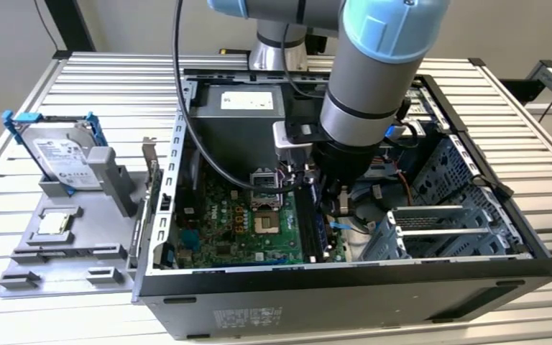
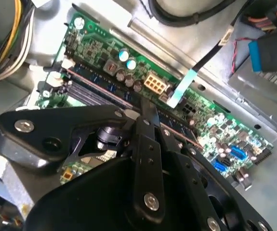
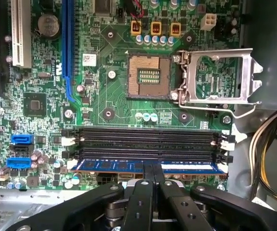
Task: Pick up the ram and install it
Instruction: 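Press down the ram until it locks into place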
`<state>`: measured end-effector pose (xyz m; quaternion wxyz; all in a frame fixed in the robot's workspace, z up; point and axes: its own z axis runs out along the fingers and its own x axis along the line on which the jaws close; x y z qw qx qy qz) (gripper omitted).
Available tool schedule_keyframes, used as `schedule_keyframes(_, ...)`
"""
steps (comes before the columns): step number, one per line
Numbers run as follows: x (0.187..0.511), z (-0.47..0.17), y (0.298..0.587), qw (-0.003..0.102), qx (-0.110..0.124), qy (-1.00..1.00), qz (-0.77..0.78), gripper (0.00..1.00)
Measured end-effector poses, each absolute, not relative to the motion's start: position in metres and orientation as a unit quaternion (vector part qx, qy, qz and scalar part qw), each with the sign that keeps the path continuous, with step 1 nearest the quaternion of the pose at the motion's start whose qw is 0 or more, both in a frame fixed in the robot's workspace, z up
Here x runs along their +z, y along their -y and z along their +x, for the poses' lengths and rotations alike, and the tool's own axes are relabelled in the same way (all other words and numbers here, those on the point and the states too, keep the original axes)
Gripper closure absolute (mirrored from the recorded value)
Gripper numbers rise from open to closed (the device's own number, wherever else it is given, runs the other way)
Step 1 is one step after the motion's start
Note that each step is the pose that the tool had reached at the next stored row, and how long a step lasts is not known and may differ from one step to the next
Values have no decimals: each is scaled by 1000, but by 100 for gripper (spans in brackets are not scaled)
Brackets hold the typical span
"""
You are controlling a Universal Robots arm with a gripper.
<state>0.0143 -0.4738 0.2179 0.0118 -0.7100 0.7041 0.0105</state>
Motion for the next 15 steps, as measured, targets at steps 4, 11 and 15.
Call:
schedule_keyframes(4, 228, 15, 472, 3, 5, -704, -710, 100)
schedule_keyframes(11, 228, 15, 472, 3, 5, -704, -710, 100)
schedule_keyframes(15, 228, 15, 472, 3, 5, -704, -710, 100)
